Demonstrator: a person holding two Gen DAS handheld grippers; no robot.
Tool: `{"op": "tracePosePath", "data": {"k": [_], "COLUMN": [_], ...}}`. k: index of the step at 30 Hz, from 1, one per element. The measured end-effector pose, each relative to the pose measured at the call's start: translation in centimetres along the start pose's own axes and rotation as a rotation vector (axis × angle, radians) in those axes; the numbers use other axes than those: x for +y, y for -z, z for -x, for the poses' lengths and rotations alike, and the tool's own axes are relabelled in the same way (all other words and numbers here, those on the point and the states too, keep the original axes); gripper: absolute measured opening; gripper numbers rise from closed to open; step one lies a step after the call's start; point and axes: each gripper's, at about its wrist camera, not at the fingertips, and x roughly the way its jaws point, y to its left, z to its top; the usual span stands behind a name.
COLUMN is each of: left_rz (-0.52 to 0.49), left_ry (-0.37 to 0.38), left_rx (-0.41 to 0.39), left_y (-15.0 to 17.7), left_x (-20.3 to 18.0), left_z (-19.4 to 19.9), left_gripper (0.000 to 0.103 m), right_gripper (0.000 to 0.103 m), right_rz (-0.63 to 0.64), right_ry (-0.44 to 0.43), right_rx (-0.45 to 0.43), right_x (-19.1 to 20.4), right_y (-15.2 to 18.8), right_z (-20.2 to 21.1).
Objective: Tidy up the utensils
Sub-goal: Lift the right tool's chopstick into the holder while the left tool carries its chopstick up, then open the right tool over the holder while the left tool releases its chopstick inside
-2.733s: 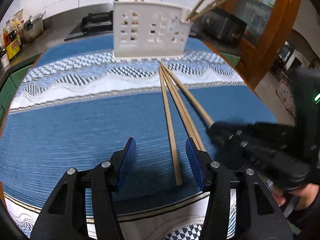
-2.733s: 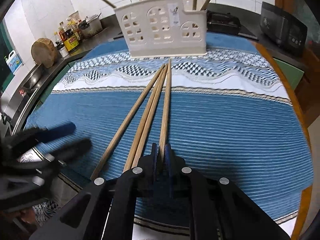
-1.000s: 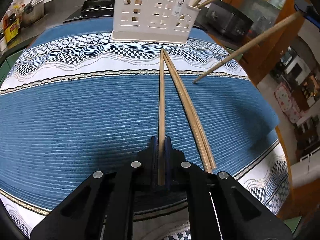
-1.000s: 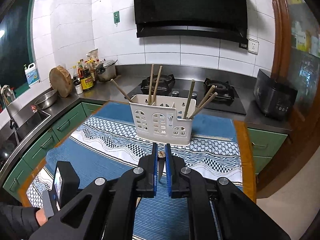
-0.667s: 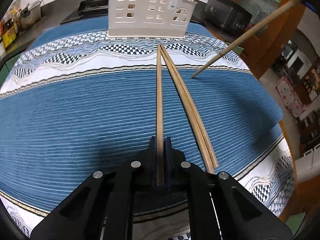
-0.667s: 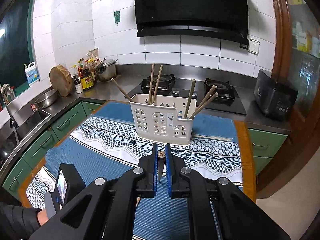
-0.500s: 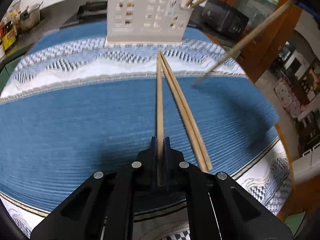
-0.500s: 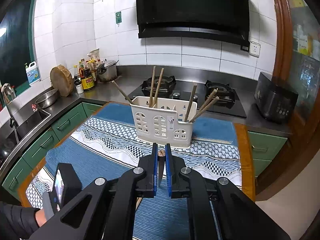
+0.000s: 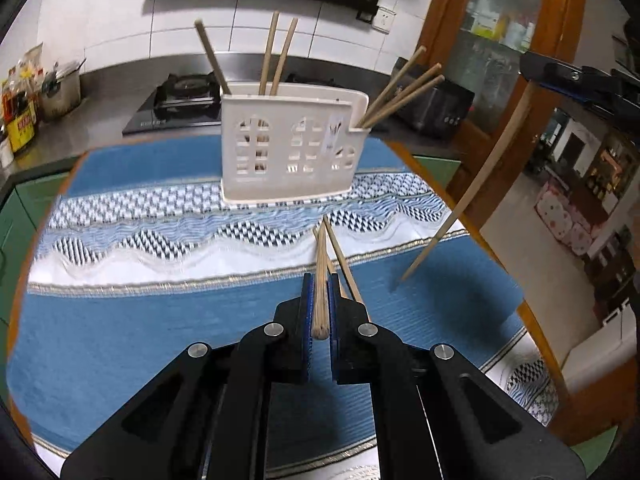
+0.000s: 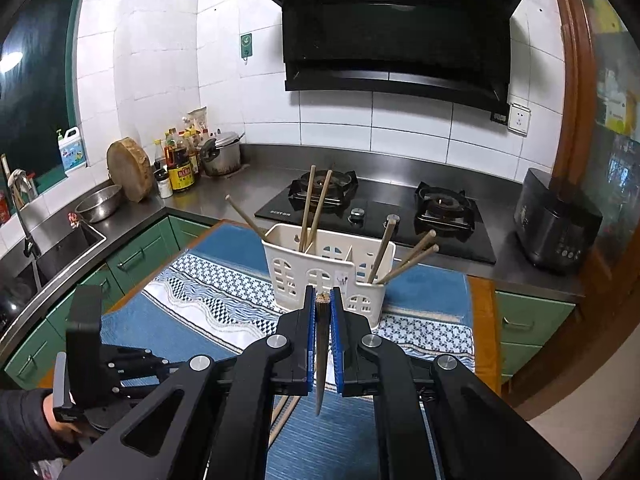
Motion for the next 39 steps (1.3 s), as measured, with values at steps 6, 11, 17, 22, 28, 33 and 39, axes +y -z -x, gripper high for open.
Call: {"op": "tracePosePath", "data": {"k": [6,11,17,22,28,33,39], "left_rz": [-0.042,-0.058,-0.078,-0.083,-0.091,-0.113,-0.149], "left_ry": [-0.009,-0.001,-0.007,-0.009,-0.005,-0.003,-0.031], "left_rx": [-0.029,-0.055,-0.085,-0.123,-0.186,-0.272,-0.378], "left_y": [-2.2,-4.0,-5.8,-7.4,-10.0,-13.4,-17.7], "left_x": [0.3,0.7,0.8,0.9,1.0,0.6,-0.3], "left_z": [0.9,1.5,2.0,3.0,4.8,7.0,8.9], "left_gripper": [0.005,0.005,0.005,0.005,0.005,0.005,0.005], "right_gripper": [0.007,0.007,0.007,0.007,0.007,0.007,0.007], "right_rz": [0.012,0.017,0.002,-0.015,-0.029,-0.043,-0.062], "right_ry": [-0.009,0.004,0.028,0.054,0.065,0.061,0.058], "right_rx": [-0.03,-0.083,-0.168,-0.175,-0.115,-0.061,-0.002], "right_x": [-1.1,-2.4,-3.8,-4.6,-5.3,-5.7,-6.2], "right_y": [-3.2,-7.0,-11.8,-13.7,-12.7,-11.3,-9.7], "right_z": [0.1,0.2,0.0,-2.6,-6.9,-9.8,-12.2]}}
